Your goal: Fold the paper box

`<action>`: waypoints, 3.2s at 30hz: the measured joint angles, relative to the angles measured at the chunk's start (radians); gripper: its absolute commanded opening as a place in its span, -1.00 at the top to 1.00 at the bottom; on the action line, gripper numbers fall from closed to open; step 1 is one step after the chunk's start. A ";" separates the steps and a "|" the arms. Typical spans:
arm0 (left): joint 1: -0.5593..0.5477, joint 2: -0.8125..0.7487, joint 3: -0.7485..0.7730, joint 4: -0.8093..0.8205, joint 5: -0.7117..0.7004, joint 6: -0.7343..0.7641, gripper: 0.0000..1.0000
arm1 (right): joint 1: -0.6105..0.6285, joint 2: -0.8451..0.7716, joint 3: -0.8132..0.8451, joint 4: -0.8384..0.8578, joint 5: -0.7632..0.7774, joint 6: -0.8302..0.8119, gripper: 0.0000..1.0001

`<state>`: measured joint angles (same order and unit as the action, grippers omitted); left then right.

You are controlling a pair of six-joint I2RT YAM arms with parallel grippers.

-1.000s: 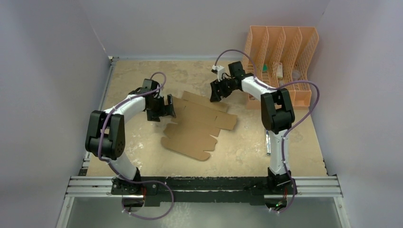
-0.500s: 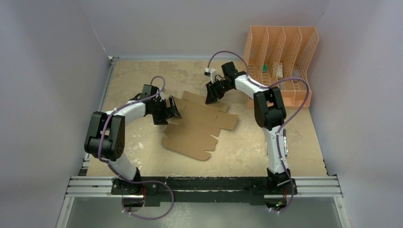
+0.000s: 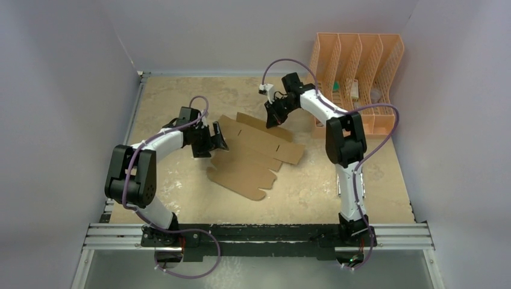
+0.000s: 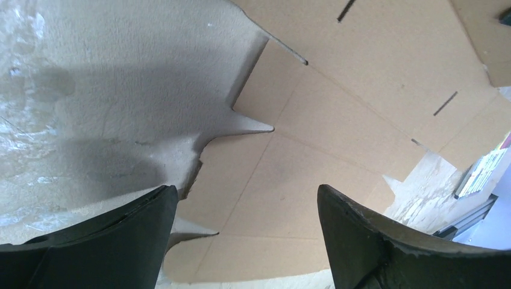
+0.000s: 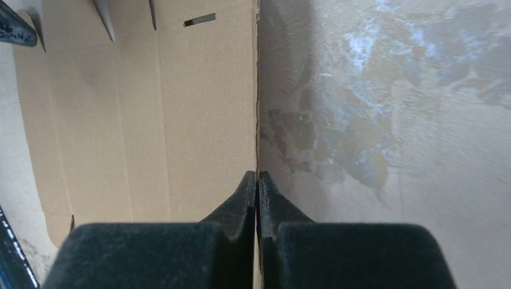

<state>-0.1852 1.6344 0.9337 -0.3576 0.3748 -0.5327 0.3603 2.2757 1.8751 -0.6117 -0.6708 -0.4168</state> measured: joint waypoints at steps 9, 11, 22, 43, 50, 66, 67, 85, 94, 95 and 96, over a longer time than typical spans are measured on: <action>0.000 0.005 0.054 0.023 -0.019 0.021 -0.43 | 0.043 -0.148 -0.047 -0.020 0.124 -0.073 1.00; 0.000 0.005 0.055 0.035 -0.019 0.025 -0.39 | 0.060 -0.175 -0.066 -0.020 0.150 -0.090 1.00; 0.000 -0.018 -0.010 0.124 -0.007 0.019 -0.36 | 0.139 -0.335 -0.198 -0.002 0.279 -0.182 1.00; -0.043 0.033 -0.155 0.566 0.064 -0.213 -0.18 | 0.156 -0.430 -0.353 0.119 0.295 -0.213 1.00; -0.070 0.060 -0.155 0.554 0.063 -0.212 -0.14 | 0.156 -0.433 -0.367 0.148 0.296 -0.215 1.00; -0.145 -0.003 -0.154 0.546 0.064 -0.233 0.12 | 0.159 -0.499 -0.456 0.221 0.349 -0.215 1.00; -0.149 -0.013 -0.154 0.546 0.064 -0.235 0.12 | 0.161 -0.499 -0.463 0.230 0.350 -0.214 1.00; -0.156 -0.045 -0.167 0.504 0.041 -0.223 0.10 | 0.212 -0.667 -0.752 0.478 0.445 -0.320 1.00; -0.035 -0.057 -0.013 0.463 0.037 -0.216 0.10 | 0.218 -0.684 -0.758 0.491 0.449 -0.365 1.00; -0.035 -0.060 0.006 0.461 0.035 -0.216 0.13 | 0.220 -0.687 -0.760 0.490 0.451 -0.368 1.00; -0.036 -0.061 0.025 0.459 0.031 -0.217 0.17 | 0.224 -0.692 -0.763 0.490 0.454 -0.371 1.00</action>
<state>-0.2214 1.5734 0.9588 0.1009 0.4061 -0.7494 0.5838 1.5841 1.1118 -0.1215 -0.2173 -0.7879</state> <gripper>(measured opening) 0.457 0.011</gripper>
